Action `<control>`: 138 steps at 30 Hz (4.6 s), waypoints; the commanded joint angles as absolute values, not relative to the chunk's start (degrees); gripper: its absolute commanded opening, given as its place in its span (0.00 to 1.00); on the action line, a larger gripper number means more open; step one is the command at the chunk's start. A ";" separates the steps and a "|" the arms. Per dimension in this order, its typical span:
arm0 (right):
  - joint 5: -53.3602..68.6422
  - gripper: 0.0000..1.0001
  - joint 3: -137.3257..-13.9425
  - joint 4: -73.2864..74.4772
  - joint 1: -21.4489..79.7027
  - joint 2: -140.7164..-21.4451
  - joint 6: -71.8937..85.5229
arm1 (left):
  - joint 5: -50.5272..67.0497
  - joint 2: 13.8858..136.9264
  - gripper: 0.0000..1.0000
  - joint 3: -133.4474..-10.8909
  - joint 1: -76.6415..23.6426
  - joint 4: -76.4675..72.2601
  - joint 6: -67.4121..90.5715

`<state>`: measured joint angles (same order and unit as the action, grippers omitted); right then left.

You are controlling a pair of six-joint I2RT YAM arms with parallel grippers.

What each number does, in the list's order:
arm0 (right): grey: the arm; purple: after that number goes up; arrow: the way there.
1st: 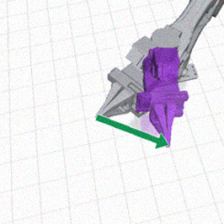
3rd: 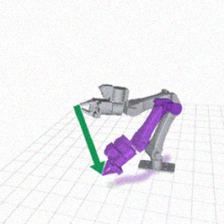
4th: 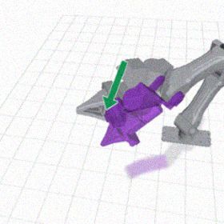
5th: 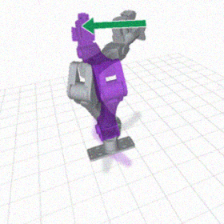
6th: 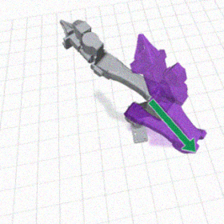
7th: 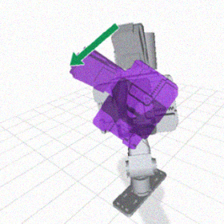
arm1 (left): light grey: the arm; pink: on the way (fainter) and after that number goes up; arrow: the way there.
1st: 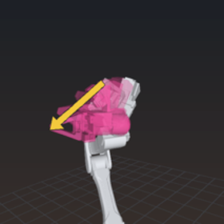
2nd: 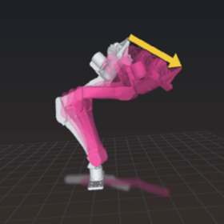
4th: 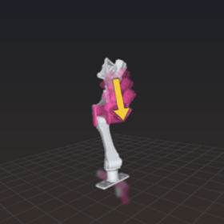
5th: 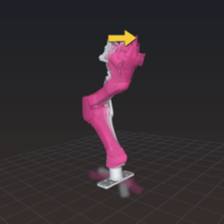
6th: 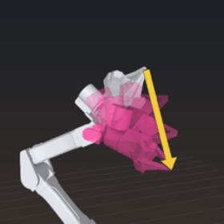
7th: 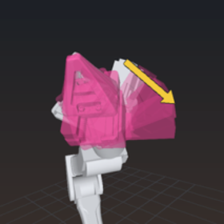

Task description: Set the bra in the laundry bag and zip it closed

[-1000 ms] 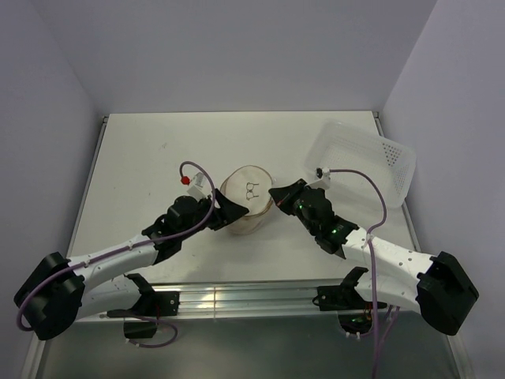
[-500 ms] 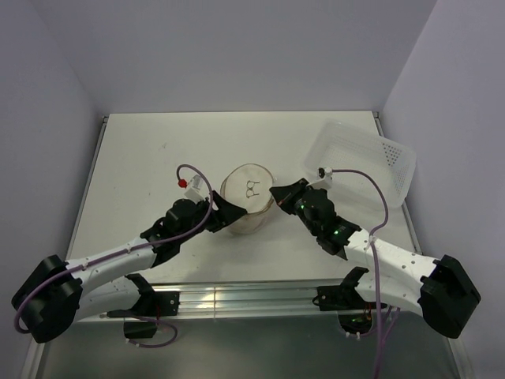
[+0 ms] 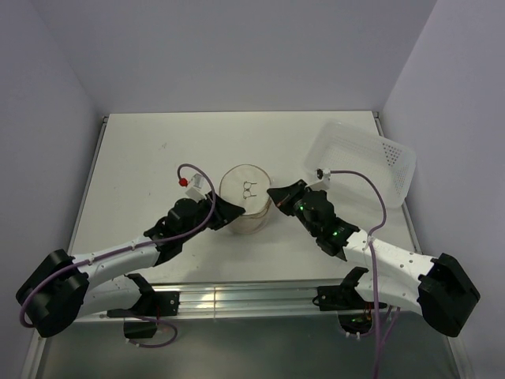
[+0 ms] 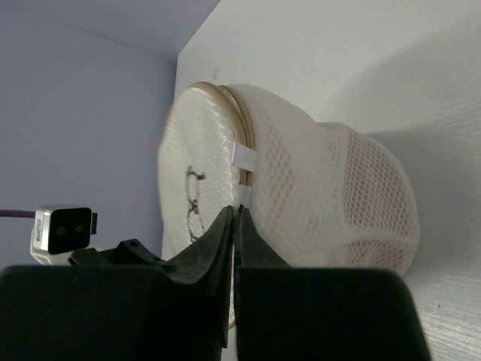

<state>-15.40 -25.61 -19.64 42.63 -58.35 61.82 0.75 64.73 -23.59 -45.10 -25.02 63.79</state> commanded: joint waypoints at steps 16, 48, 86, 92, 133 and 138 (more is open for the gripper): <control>-8.01 0.81 -23.20 -13.89 43.33 -51.86 56.60 | -0.44 63.02 0.00 -22.32 -45.35 -33.83 60.65; 11.34 0.57 -16.44 -29.70 31.99 -55.20 56.95 | 18.90 68.82 0.00 -25.92 -40.25 -39.38 58.28; 20.22 0.29 -14.07 -40.60 26.10 -57.39 59.85 | 33.49 73.04 0.00 -32.87 -35.33 -29.10 53.97; 21.36 0.00 -13.63 -44.03 26.19 -58.80 61.08 | 28.57 71.02 0.16 -34.89 -35.33 -21.72 50.19; -4.48 0.00 -15.82 -49.31 37.26 -66.10 67.15 | 1.67 76.46 0.52 -34.28 -52.47 -32.42 67.06; -5.27 0.00 -15.03 -49.48 38.23 -64.87 66.53 | -3.15 75.94 0.51 -34.63 -52.82 -32.34 66.71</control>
<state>-2.85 -15.35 -47.83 37.52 -66.96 67.92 1.48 76.73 -34.59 -52.36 -28.14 65.89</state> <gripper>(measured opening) 0.056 0.511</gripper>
